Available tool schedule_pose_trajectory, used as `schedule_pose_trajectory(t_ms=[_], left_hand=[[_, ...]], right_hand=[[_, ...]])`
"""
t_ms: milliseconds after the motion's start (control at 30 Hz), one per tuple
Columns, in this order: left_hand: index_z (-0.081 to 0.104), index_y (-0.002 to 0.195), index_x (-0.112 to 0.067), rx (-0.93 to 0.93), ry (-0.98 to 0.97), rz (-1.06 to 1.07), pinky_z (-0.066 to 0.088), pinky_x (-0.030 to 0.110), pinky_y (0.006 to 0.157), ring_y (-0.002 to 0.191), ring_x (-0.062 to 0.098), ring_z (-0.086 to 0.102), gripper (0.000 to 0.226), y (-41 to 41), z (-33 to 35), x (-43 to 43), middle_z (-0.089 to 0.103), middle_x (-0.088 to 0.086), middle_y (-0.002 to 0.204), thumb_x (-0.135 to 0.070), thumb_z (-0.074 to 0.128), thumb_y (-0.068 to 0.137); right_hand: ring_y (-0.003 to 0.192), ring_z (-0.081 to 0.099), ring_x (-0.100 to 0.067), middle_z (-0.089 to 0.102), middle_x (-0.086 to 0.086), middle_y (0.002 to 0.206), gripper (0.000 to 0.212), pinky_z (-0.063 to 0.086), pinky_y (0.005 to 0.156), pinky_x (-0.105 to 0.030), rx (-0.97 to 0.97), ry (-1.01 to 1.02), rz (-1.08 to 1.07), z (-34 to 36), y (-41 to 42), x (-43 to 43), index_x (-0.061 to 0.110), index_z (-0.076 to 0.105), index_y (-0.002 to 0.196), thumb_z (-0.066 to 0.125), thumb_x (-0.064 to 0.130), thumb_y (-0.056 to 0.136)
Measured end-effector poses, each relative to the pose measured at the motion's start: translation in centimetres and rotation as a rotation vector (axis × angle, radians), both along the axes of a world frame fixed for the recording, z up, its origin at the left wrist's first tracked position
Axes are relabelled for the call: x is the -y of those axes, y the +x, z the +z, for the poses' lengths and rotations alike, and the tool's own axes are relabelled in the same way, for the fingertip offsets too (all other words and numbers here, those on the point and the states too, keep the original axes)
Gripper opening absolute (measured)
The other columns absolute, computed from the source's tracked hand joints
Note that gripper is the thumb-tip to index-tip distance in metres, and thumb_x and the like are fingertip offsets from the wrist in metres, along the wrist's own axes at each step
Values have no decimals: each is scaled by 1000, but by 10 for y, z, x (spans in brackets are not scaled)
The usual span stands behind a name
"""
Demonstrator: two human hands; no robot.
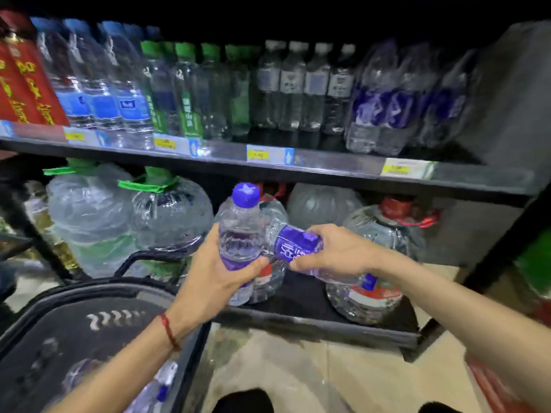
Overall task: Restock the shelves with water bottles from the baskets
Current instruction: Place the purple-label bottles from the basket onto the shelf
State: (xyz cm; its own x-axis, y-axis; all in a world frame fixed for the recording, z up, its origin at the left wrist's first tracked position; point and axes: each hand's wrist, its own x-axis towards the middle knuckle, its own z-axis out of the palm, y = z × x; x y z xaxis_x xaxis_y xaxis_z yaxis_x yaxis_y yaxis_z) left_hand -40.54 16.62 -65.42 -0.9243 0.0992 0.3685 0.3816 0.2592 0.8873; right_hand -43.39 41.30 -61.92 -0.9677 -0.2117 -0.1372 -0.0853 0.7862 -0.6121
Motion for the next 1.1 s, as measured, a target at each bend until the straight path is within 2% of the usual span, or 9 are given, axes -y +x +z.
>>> schedule_pose_trajectory(t_ms=[67, 200, 367, 467, 567, 700, 833, 933, 1100], left_hand=[[57, 120, -19, -14, -2, -41, 45, 7, 90, 101, -9, 67, 58, -2, 3, -36, 72, -27, 110, -8, 90, 74], [59, 122, -13, 18, 17, -102, 48, 13, 90, 101, 0, 69, 57, 2, 20, -107, 75, -12, 108, -18, 88, 73], [59, 118, -18, 27, -13, -139, 47, 8, 84, 94, -6, 67, 51, 3, 49, -187, 74, -14, 103, -7, 87, 76], [62, 113, -19, 37, -16, -166, 48, 6, 77, 89, -10, 68, 47, 3, 63, -224, 74, -21, 93, -5, 87, 76], [63, 114, -23, 25, 20, -218, 50, 11, 79, 94, -4, 70, 54, -3, 80, -254, 75, -21, 101, -9, 92, 71], [63, 123, -16, -56, 83, -251, 51, 16, 86, 104, 3, 69, 63, -10, 106, -287, 75, -12, 111, -20, 88, 66], [58, 126, -10, -185, 113, -289, 49, 14, 88, 105, 2, 68, 62, -8, 136, -312, 73, -8, 111, -8, 91, 74], [54, 125, -6, -291, 125, -322, 52, 23, 92, 107, 9, 68, 57, -7, 158, -331, 69, 2, 114, -8, 87, 79], [51, 122, -22, -473, 31, -336, 51, 36, 99, 112, 19, 61, 62, -35, 171, -358, 61, -1, 116, -21, 91, 75]], right_hand=[[74, 63, -14, 73, 4, 83, 49, 53, 75, -36, -21, 51, 7, -1, 1, -30, 19, 67, 92, 87, 59, 73], [59, 58, -9, 65, 9, 63, 42, 45, 62, -30, 4, 151, 47, 9, 17, -92, 17, 64, 80, 86, 52, 78], [69, 60, -24, 67, -6, 74, 57, 51, 72, -44, 11, 192, 98, 32, 37, -169, 10, 63, 91, 84, 59, 70], [74, 68, -18, 74, -1, 82, 55, 56, 77, -41, 55, 186, 81, 42, 46, -214, 16, 65, 97, 84, 60, 70], [74, 69, -18, 74, 1, 82, 51, 57, 76, -40, 112, 264, 59, 45, 43, -252, 18, 65, 97, 86, 59, 73], [81, 71, -17, 73, 6, 87, 62, 59, 79, -40, 163, 326, 39, 39, 36, -284, 24, 63, 95, 80, 72, 61], [85, 71, -12, 73, 8, 90, 51, 58, 82, -35, 205, 285, 3, 42, 41, -299, 27, 64, 99, 85, 63, 69], [86, 71, -15, 73, 6, 89, 47, 56, 79, -35, 199, 300, -18, 49, 44, -305, 26, 65, 98, 86, 59, 72], [77, 68, -8, 70, 9, 85, 44, 49, 65, -25, 203, 312, -59, 57, 53, -305, 27, 62, 97, 86, 57, 76]])
